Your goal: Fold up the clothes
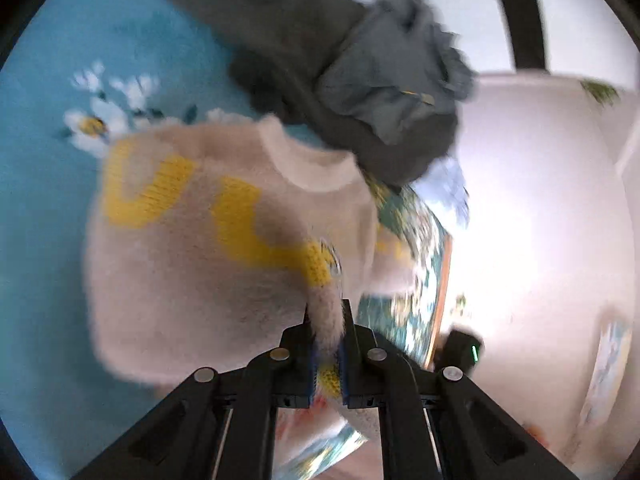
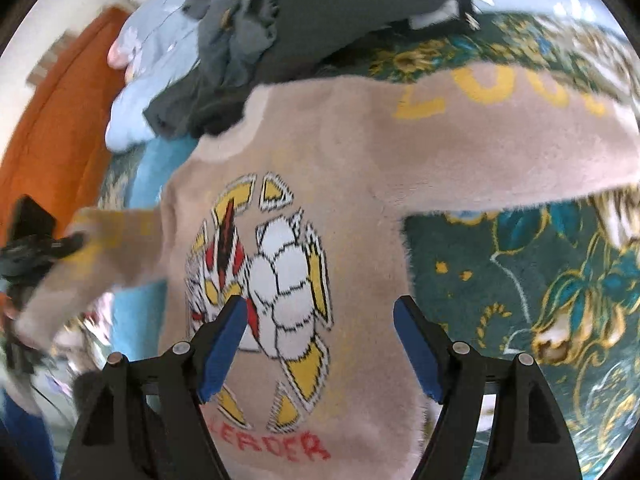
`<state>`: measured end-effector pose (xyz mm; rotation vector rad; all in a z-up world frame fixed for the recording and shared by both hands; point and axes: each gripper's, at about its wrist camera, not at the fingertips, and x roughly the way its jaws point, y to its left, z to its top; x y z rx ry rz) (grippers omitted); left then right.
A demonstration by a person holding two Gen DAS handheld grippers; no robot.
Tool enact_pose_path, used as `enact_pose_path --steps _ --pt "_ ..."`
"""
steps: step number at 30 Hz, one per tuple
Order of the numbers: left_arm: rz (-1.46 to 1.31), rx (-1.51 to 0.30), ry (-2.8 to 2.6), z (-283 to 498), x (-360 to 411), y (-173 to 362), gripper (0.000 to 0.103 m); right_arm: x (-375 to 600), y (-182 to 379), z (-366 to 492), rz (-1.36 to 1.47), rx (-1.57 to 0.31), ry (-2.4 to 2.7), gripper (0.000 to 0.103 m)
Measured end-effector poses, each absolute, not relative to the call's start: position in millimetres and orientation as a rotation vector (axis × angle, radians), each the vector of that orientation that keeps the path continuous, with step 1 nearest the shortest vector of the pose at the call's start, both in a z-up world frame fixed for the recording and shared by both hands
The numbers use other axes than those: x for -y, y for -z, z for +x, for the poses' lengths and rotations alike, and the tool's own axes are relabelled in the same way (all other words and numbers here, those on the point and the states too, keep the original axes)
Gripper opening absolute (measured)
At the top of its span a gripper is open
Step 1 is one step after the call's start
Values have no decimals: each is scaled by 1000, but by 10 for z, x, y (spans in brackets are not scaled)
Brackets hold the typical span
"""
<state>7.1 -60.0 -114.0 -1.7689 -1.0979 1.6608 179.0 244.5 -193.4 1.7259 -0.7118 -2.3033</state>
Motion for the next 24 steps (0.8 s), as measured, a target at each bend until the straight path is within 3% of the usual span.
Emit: enact_pose_path --steps 3,5,7,8,15,21,23,24 --pt "-1875 1229 -1611 -77 276 1469 10 -2517 1942 1806 1678 892 2307 76" --pt "-1909 1234 -1629 -158 141 1541 17 -2491 1940 1823 1663 932 2289 76" --pt "-1900 1261 -1624 -175 120 1568 57 -2436 1920 1831 1655 921 2282 76" --pt "-1874 1272 -1613 -169 130 1552 63 -2408 1898 1826 1648 904 2283 76" --pt "-1615 1176 -1931 243 741 1017 65 -2183 1898 1642 1649 726 2280 76" --pt "-1551 1363 -2066 691 1250 1265 65 -1989 2168 1206 1608 862 2244 76" --pt "-1519 1399 -2092 833 1337 1347 65 -1975 2296 1098 1622 990 2253 68" --pt "-1507 1416 -2101 893 1372 1396 65 -1977 2359 1056 1630 1065 2254 55"
